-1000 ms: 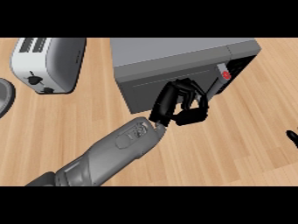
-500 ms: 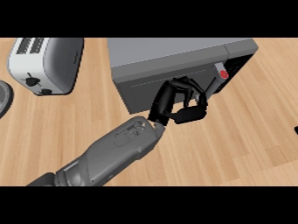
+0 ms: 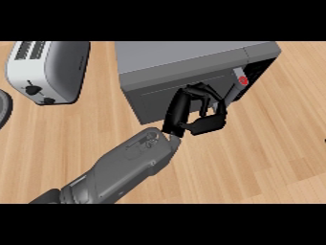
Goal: Pick up the milk, place it into the microwave and close the microwave
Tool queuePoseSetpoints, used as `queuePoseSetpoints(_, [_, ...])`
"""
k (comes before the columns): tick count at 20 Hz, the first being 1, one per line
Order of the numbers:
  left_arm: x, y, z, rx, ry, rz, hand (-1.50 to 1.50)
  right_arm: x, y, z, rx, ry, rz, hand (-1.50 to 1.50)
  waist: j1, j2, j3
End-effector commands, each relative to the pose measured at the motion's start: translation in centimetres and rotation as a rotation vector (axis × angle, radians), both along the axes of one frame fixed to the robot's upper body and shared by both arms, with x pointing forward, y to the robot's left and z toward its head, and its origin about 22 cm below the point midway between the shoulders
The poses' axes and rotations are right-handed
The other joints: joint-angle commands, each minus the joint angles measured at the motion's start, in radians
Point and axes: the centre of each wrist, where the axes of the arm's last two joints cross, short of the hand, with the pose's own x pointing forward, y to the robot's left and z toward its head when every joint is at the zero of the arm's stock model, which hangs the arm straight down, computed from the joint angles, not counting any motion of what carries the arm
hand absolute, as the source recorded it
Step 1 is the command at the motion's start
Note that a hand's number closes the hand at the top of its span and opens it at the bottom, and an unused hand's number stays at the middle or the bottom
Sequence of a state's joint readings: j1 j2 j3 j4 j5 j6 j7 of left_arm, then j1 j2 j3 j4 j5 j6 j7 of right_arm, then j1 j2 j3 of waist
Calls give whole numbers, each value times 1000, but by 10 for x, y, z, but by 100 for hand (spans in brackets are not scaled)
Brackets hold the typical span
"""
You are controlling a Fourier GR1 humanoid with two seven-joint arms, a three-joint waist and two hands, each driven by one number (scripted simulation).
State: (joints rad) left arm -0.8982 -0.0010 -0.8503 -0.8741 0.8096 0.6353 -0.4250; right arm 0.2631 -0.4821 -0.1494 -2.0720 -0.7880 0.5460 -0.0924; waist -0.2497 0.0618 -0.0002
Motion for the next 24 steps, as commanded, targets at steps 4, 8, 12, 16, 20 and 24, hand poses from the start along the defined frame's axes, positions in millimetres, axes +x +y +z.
queuePoseSetpoints(4, [28,14,3,-4,-13,144,150,0,3,10,-6,-25,60,-150,-13,19,-3])
queuePoseSetpoints(8, [28,13,2,-11,-18,154,150,-1,6,11,-12,-15,101,-150,-16,22,-2])
queuePoseSetpoints(12, [29,13,4,-32,-26,157,150,-1,8,13,-6,-21,125,-150,-20,25,-1])
queuePoseSetpoints(16, [28,14,0,-20,-35,175,150,-1,6,20,-26,-26,125,-150,-25,27,-2])
queuePoseSetpoints(20, [28,15,-2,-31,-39,180,150,-2,7,20,-11,-23,137,-150,-30,29,-1])
queuePoseSetpoints(24, [29,13,1,-40,-46,183,150,-2,8,27,-26,-34,144,-150,-28,28,-3])
